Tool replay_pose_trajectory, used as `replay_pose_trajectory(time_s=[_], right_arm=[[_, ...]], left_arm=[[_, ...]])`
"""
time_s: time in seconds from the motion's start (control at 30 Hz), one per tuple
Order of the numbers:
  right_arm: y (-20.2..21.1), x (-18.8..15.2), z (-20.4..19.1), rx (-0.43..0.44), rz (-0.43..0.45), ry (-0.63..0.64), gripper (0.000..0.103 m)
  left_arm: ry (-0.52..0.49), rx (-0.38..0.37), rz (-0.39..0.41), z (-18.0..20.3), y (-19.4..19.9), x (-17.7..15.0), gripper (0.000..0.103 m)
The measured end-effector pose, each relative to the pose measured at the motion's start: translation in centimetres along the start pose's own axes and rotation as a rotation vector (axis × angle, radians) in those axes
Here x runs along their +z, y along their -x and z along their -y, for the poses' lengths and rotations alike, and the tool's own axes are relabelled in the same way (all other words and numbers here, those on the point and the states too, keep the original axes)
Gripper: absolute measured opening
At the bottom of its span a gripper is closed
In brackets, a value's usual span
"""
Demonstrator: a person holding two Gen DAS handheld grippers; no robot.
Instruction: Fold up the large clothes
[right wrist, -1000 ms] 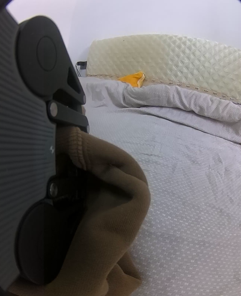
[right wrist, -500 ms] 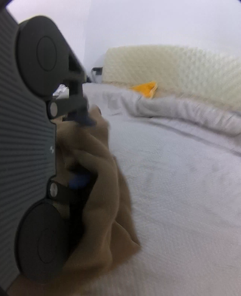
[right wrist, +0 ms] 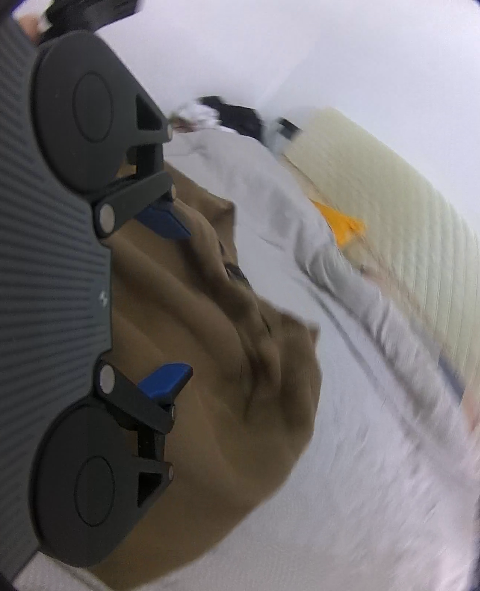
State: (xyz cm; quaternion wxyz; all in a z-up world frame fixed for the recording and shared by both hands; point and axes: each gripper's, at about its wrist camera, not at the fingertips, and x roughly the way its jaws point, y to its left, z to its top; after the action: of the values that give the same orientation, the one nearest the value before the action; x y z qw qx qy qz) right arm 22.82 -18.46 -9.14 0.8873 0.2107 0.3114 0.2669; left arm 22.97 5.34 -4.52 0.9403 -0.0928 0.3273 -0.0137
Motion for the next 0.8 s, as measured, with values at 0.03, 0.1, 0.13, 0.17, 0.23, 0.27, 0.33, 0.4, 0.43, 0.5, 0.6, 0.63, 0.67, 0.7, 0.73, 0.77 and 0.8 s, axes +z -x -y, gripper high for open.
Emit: replay_pose_trajectory(time_s=[0.03,0.1,0.13,0.17,0.23,0.27,0.33,0.4,0.43,0.5,0.6,0.63,0.67,0.7,0.73,0.77,0.8], right_arm=[[-0.3,-0.3,-1.0,-0.003,0.007,0.055,0.077],[-0.9,-0.8,-2.1,-0.017,0.009,0.115,0.071],[-1.4,-1.0,-2.3,-0.026,0.0,0.133,0.068],[-1.8,-1.2,-2.4,-0.033,-0.009,0.146,0.062],[-3.2,-1.4,-2.4,-0.051,-0.037,0.166,0.055],[-3.9,-1.5,-2.3,-0.061,-0.057,0.174,0.052],[-5.0,-2.1,-2.3,-0.084,-0.083,0.196,0.052],[-6.2,-2.7,-2.9,-0.119,-0.109,0.254,0.052],[-6.8,-3.0,-3.3,-0.135,-0.115,0.282,0.052],[-8.1,-3.3,-3.5,-0.16,-0.121,0.295,0.053],[-9.5,-3.2,-3.3,-0.17,-0.114,0.304,0.053],[-9.9,-3.2,-3.1,-0.17,-0.111,0.306,0.053],[-10.4,-3.2,-3.0,-0.172,-0.111,0.31,0.053],[-10.9,-3.2,-2.9,-0.175,-0.113,0.312,0.053],[-11.2,-3.2,-2.8,-0.178,-0.115,0.311,0.053],[-11.5,-3.2,-2.7,-0.181,-0.117,0.31,0.053],[-11.7,-3.1,-2.8,-0.183,-0.118,0.308,0.053]], left_arm=[[0.007,-0.001,0.002,-0.4,-0.2,-0.3,0.048],[0.029,0.001,-0.003,-1.3,-1.0,-0.9,0.044],[0.03,0.003,-0.004,-1.7,-1.3,-1.1,0.04],[0.03,0.008,-0.009,-2.0,-1.7,-1.3,0.038],[0.04,0.011,-0.029,-2.8,-2.5,-1.6,0.034],[0.048,0.0,-0.032,-3.2,-2.8,-1.7,0.034],[0.04,0.002,-0.047,-3.4,-3.2,-1.7,0.032],[0.027,0.007,-0.058,-3.3,-3.8,-1.7,0.031],[0.029,0.011,-0.067,-3.4,-4.3,-1.8,0.031],[0.02,0.02,-0.076,-3.3,-5.0,-1.8,0.031],[0.029,0.025,-0.086,-3.6,-5.9,-1.8,0.031],[0.037,0.027,-0.093,-3.7,-6.3,-1.8,0.031],[0.043,0.029,-0.1,-3.8,-6.7,-1.7,0.031],[0.043,0.033,-0.104,-3.8,-7.0,-1.7,0.031],[0.038,0.04,-0.106,-3.8,-7.3,-1.6,0.03],[0.035,0.046,-0.106,-3.7,-7.5,-1.5,0.031],[0.033,0.051,-0.105,-3.7,-7.6,-1.5,0.031]])
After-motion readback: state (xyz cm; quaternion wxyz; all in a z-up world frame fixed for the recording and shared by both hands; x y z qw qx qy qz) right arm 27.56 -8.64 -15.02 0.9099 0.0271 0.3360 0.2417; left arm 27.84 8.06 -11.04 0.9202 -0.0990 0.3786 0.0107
